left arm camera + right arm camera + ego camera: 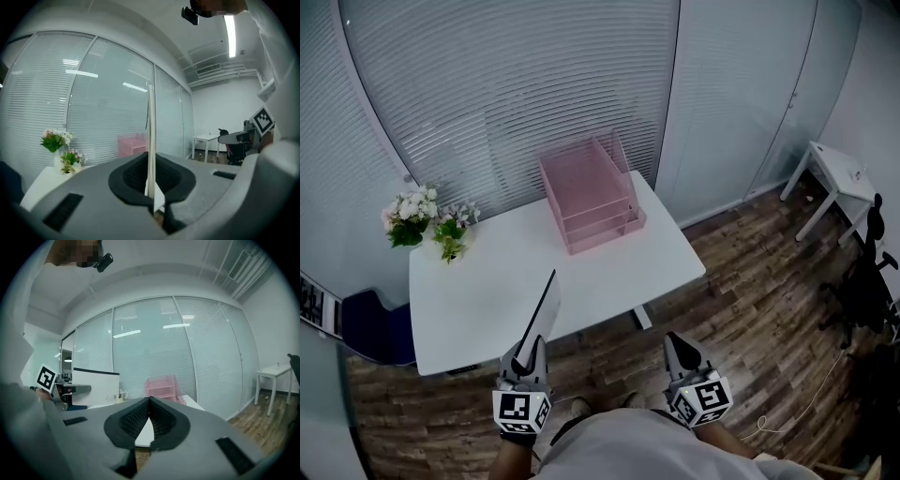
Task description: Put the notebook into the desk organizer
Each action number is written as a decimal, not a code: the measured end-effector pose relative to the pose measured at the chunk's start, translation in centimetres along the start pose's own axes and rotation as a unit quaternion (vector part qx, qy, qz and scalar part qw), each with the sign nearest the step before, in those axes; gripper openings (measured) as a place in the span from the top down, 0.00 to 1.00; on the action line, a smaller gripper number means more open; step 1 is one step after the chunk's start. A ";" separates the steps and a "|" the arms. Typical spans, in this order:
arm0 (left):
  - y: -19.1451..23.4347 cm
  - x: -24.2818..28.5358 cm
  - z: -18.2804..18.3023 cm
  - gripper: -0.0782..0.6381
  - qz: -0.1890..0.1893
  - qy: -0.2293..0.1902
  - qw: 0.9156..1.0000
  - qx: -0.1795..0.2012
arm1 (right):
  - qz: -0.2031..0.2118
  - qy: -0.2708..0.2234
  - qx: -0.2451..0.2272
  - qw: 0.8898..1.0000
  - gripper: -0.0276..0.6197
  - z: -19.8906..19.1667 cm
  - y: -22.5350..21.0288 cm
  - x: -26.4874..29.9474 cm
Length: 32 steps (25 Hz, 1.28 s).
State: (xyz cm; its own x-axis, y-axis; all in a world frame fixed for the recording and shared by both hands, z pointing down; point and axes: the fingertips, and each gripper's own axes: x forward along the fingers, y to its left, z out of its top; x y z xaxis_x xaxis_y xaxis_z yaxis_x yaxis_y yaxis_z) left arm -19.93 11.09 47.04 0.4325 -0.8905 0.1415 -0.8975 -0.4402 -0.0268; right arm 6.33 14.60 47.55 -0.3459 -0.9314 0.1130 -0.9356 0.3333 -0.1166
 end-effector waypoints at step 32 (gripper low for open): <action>12.2 41.6 8.9 0.87 0.045 0.177 0.899 0.399 | -0.094 0.052 0.003 0.994 0.94 -1.1 -7.4 15.8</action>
State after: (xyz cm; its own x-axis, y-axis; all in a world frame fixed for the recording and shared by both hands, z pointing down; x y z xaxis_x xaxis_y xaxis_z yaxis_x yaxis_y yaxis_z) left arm -12.13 -32.35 43.78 0.1803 -0.8957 0.4065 -0.5186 -0.4377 -0.7344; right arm 7.67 -2.42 51.29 -0.1712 -0.9567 0.2354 -0.9840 0.1541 -0.0891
